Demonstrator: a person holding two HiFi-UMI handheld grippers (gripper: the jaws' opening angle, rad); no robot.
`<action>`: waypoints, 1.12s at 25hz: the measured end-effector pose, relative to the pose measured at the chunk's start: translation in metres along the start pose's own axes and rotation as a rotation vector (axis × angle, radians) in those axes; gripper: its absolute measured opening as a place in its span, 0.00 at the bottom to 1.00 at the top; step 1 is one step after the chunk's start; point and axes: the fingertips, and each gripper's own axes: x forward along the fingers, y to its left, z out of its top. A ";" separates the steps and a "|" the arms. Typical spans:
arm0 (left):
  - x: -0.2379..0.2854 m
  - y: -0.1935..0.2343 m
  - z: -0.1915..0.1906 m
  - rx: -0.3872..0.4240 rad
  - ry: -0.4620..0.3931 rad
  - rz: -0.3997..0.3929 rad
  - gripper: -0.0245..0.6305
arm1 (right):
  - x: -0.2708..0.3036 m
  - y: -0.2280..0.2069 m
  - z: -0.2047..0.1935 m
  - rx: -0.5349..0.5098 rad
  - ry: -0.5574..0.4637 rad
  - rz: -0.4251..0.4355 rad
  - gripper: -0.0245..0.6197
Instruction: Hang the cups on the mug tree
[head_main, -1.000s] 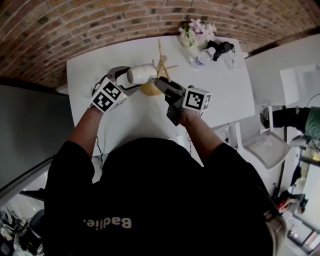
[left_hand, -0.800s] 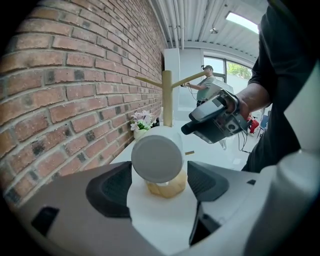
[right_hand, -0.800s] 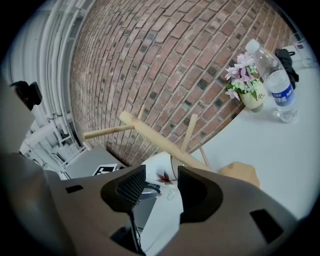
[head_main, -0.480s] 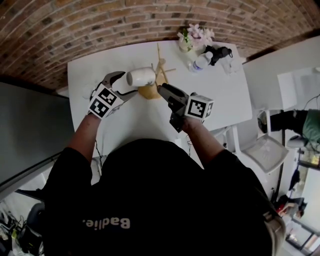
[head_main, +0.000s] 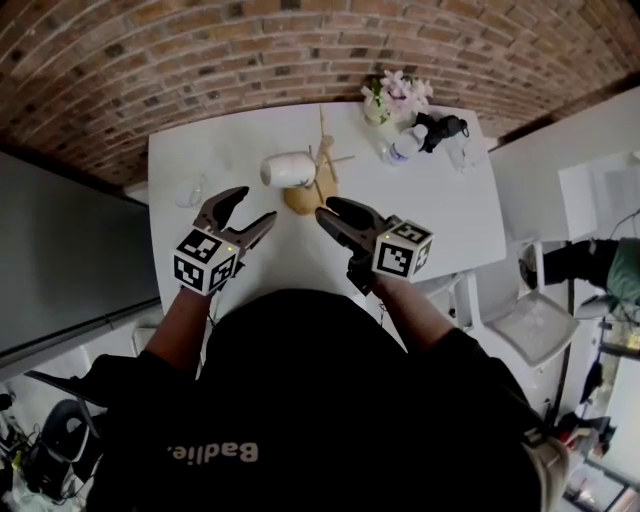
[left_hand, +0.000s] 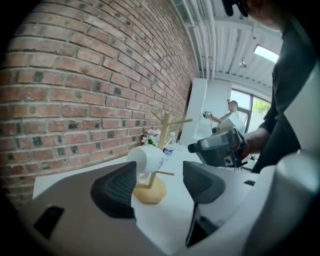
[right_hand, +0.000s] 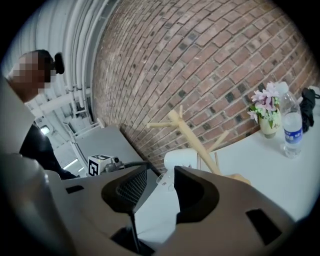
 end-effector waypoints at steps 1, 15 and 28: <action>-0.006 -0.008 0.004 -0.024 -0.021 -0.004 0.47 | 0.000 0.006 -0.001 -0.033 0.009 0.009 0.33; -0.046 -0.077 0.051 -0.078 -0.224 -0.067 0.22 | 0.000 0.073 0.021 -0.304 -0.003 0.097 0.15; -0.041 -0.098 0.051 -0.006 -0.255 -0.057 0.04 | -0.012 0.092 0.020 -0.552 0.023 0.092 0.09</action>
